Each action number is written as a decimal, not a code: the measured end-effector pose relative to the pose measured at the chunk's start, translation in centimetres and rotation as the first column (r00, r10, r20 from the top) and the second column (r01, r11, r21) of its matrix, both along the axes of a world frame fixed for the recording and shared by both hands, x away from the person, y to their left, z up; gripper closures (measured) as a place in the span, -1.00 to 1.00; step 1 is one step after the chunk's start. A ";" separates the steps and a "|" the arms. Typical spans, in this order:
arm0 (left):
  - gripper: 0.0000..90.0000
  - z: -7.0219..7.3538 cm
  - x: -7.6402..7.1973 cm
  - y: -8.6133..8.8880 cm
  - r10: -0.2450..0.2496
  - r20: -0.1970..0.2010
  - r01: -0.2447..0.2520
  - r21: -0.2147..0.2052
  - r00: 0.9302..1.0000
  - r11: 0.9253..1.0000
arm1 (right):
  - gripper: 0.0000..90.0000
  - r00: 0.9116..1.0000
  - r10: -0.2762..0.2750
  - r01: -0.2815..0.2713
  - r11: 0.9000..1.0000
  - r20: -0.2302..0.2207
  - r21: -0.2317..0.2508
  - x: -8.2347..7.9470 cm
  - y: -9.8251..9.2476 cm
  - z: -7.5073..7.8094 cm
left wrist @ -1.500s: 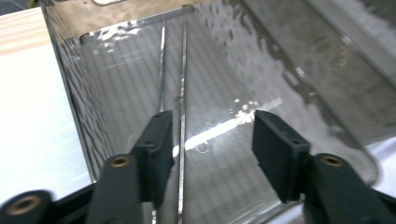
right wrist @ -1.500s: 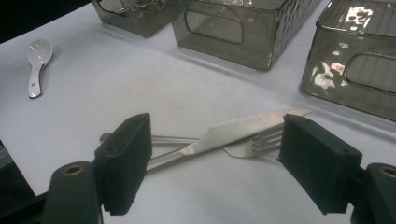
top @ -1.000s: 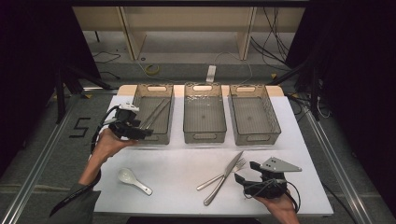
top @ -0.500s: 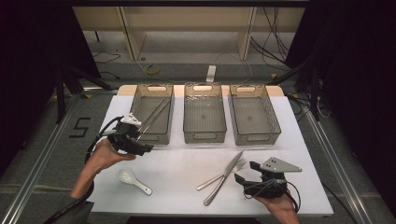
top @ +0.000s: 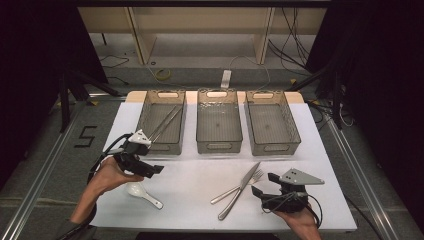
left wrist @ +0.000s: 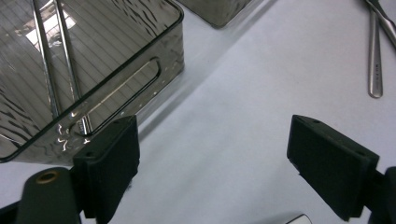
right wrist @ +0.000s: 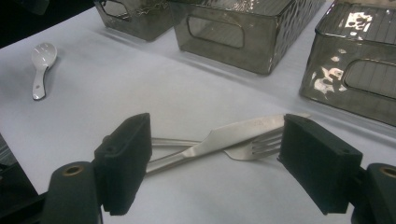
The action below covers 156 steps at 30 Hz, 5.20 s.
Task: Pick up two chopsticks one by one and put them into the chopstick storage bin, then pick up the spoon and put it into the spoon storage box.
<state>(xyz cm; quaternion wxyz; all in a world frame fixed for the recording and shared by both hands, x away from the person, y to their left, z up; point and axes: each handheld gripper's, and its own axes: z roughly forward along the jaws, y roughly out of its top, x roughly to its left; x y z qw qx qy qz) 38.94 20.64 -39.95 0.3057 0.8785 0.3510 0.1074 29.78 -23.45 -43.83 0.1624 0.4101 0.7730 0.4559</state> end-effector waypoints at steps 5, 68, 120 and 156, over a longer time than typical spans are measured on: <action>-0.64 -0.1 -0.6 0.1 -0.013 -0.005 0.013 0.007 1.000 1.000 | -0.42 1.000 -0.001 0.001 1.000 0.001 0.000 0.1 -0.1 0.0; -0.54 -5.5 -4.1 -1.5 -0.241 -0.212 0.309 0.398 0.947 0.864 | -0.43 1.000 0.014 -0.014 1.000 0.019 -0.004 -0.2 0.3 0.1; 0.88 -5.6 -1.9 -1.9 -0.257 -0.118 0.282 0.433 0.959 0.856 | -0.42 1.000 0.009 -0.008 1.000 0.011 -0.015 -0.2 0.2 0.0; 0.89 -1.7 -0.1 1.0 0.070 -0.093 -0.077 -0.065 0.993 0.995 | -0.42 1.000 0.002 -0.002 1.000 0.012 -0.010 -0.2 0.1 0.0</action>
